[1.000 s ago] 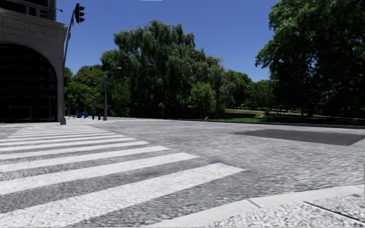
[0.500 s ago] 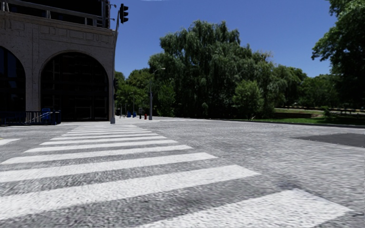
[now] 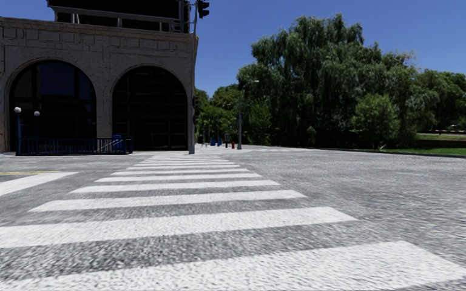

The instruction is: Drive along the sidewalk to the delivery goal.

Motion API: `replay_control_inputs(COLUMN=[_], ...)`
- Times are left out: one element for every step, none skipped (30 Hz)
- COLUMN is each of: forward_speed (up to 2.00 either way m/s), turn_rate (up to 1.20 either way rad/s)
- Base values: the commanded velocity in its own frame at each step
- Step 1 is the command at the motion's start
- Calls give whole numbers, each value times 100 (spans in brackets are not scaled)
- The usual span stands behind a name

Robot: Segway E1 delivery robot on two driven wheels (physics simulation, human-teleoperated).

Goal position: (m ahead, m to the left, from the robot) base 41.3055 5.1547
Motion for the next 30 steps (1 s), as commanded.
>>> replay_control_inputs(forward_speed=[158,158,158,158,158,158,158,158,158,158,158,158,158,158,158,158,158,158,158,158,158,158,159,200,200,200,200,200,200,200], turn_rate=[43,33,33,27,0,0,0,0,0,0,0,0,0,0,0,0,0,0,0,0,0,0,16,24,24,29,33,36,38,38])
